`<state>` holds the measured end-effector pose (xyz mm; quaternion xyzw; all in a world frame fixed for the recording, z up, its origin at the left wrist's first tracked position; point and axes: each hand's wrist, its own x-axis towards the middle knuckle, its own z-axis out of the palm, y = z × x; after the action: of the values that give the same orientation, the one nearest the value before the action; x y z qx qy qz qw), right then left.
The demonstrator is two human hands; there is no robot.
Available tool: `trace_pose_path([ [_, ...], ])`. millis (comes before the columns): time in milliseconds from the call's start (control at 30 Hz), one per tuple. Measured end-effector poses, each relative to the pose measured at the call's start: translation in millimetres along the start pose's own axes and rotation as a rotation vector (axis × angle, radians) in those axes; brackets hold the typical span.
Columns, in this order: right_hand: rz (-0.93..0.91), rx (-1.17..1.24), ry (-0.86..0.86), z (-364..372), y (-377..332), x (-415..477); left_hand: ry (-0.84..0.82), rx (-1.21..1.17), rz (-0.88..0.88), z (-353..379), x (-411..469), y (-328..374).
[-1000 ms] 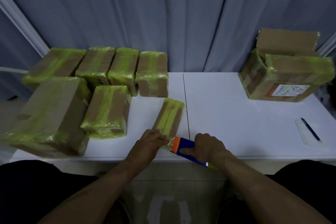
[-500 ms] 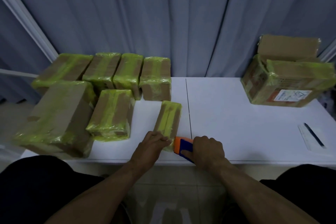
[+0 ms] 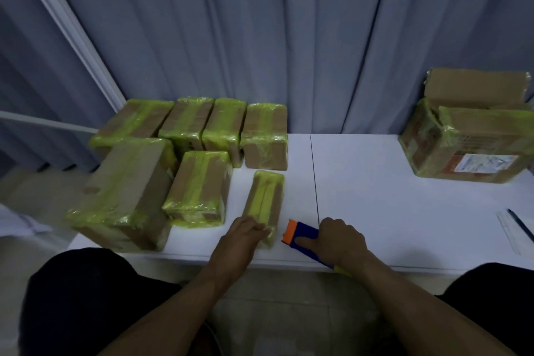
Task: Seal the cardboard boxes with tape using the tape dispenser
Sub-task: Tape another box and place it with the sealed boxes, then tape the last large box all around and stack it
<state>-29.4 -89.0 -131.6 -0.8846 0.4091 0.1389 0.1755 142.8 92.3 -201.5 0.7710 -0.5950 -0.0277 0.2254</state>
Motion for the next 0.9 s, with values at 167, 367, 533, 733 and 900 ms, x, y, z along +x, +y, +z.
trace_pose_path([
  [167, -0.021, 0.034, 0.065, -2, 3, -3, -0.142, 0.245, -0.204, -9, 15, 14],
  [367, -0.03, 0.104, 0.082, -5, 7, -3, -0.293, 0.41, -0.284, -18, 40, 0],
  [533, -0.041, 0.164, 0.095, -12, 11, -5, -0.348, 0.417, -0.441, -30, 48, 0],
  [733, -0.005, 0.312, 0.164, -43, 29, -14, -0.17, 0.247, -0.317, -50, 86, 45],
  [900, 0.094, 0.474, 0.321, -101, 77, -22, 0.012, 0.117, -0.04, -68, 159, 121],
])
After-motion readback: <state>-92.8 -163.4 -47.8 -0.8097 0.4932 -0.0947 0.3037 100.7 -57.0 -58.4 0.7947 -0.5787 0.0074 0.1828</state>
